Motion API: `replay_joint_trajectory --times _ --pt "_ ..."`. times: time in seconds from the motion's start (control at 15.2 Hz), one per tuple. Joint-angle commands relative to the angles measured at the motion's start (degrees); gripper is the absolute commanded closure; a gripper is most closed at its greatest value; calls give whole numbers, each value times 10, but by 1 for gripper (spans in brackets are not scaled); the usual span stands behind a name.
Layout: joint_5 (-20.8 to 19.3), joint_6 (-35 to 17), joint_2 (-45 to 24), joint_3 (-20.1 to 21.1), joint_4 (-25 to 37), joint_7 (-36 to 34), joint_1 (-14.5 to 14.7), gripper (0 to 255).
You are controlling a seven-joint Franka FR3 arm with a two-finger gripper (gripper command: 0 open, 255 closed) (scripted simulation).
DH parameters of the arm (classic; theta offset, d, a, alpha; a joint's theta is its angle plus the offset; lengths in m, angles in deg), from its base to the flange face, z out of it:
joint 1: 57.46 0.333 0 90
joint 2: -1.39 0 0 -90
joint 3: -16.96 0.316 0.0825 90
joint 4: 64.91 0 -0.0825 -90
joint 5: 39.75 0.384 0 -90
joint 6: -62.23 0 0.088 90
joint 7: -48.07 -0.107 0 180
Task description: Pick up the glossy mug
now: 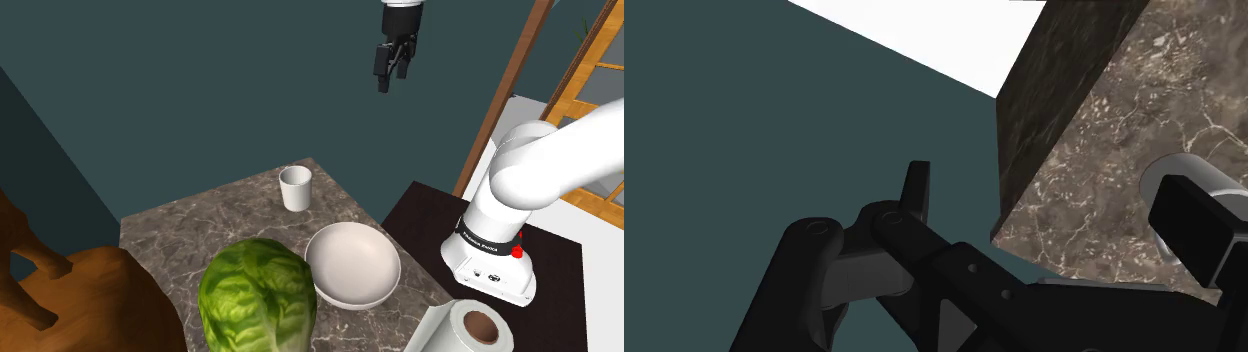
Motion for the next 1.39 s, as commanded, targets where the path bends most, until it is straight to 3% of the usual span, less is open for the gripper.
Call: replay_joint_trajectory --times 0.0,0.73,1.32 --pt "0 0 0 0 0 0 0 0" --pt "57 -150 -129 99 -26 -114 32 0" --pt "57 -263 -290 178 19 -213 44 0"
